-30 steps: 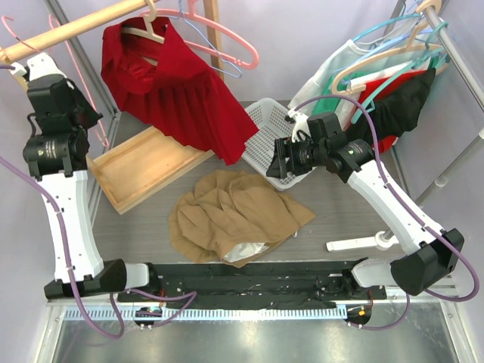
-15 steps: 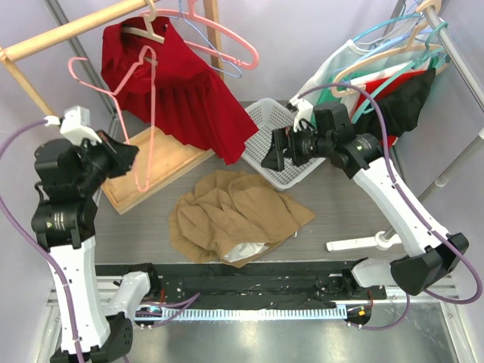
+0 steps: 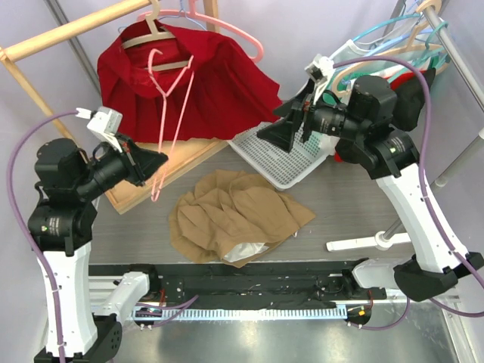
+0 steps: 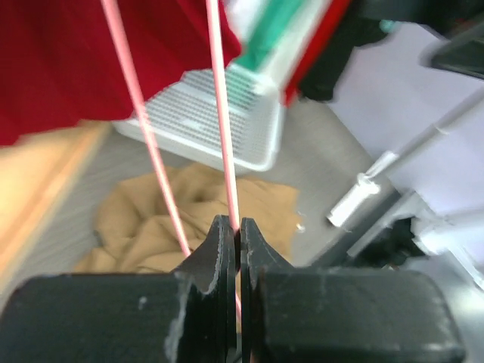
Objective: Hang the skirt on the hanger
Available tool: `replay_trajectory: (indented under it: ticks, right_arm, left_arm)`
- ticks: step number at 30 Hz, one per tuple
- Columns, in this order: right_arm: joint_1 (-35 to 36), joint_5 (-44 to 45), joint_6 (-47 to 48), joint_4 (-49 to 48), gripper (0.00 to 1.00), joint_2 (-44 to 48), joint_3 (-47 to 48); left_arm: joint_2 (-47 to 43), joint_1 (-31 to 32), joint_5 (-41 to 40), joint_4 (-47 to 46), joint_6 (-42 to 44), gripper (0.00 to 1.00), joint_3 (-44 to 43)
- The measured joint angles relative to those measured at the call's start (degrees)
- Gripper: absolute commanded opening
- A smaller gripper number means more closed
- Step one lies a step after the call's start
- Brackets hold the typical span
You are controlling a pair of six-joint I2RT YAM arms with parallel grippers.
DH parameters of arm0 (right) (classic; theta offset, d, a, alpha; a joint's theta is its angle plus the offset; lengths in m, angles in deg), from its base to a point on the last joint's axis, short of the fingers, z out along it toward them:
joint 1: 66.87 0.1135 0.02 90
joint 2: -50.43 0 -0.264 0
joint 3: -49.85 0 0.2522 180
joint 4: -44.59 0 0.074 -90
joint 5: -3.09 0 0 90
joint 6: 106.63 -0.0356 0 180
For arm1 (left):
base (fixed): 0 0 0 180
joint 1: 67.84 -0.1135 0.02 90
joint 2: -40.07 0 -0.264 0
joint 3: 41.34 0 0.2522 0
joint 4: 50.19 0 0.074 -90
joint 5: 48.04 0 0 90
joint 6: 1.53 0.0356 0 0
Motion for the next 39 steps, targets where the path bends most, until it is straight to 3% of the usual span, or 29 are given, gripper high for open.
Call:
replay_trajectory:
  ticks: [9,13,23,31,39]
  right_arm:
    - [0.0,-2.25,-2.51,-4.74,1.0,3.54,0.61]
    - [0.0,-2.25,-3.37,-5.11,1.0,3.48,0.61]
    - [0.0,-2.01,-3.39,-5.46,1.0,3.41,0.61]
    - [0.07,-5.14,-0.02,-4.55,1.0,3.3,0.9]
    - [0.39,-9.68,10.21,-2.19,1.0,0.42,2.49]
  left_arm:
    - [1.27,0.81,-31.04,5.92,3.76,0.0,-11.85]
    - [0.48,0.85,-33.94,6.16,4.24,0.0,-12.37]
    - [1.7,4.17,-3.23,-1.18,2.82,0.0,-7.85]
    - [4.31,9.29,11.23,-4.74,3.61,0.0,-0.15]
    - [14.71,15.23,19.54,1.77,9.55,0.0,2.95]
